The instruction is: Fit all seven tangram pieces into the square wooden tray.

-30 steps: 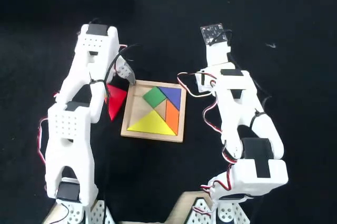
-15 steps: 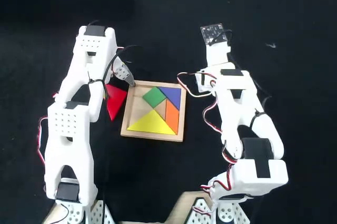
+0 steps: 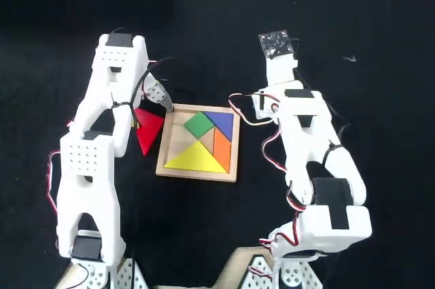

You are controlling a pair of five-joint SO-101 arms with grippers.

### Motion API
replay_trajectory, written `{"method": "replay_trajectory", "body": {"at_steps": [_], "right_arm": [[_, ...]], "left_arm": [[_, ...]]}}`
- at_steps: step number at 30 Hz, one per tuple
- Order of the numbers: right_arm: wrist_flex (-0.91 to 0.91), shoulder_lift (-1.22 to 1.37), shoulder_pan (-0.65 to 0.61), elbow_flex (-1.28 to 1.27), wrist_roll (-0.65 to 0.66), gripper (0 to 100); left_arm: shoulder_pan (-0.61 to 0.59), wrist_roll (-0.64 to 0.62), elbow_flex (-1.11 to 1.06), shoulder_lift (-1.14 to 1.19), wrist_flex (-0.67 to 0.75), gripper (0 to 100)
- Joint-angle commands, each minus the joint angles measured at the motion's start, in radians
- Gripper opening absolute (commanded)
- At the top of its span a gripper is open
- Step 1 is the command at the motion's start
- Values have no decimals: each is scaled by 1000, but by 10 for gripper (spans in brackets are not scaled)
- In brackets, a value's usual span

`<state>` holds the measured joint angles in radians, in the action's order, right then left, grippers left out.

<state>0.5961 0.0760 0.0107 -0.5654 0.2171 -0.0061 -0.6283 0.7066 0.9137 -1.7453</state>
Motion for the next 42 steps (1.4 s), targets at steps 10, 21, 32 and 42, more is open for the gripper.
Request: {"method": "replay_trajectory", "body": {"at_steps": [10, 21, 32, 42], "right_arm": [[-20, -2, -21, 38, 8, 12], [-20, -2, -21, 36, 8, 12], [-20, -2, -21, 38, 8, 12], [-20, -2, -20, 39, 8, 12]], "left_arm": [[-33, 75, -38, 21, -14, 320], [-73, 75, -39, 40, -12, 320], [-99, 143, -73, 8, -15, 255], [24, 353, -211, -265, -12, 202]]}}
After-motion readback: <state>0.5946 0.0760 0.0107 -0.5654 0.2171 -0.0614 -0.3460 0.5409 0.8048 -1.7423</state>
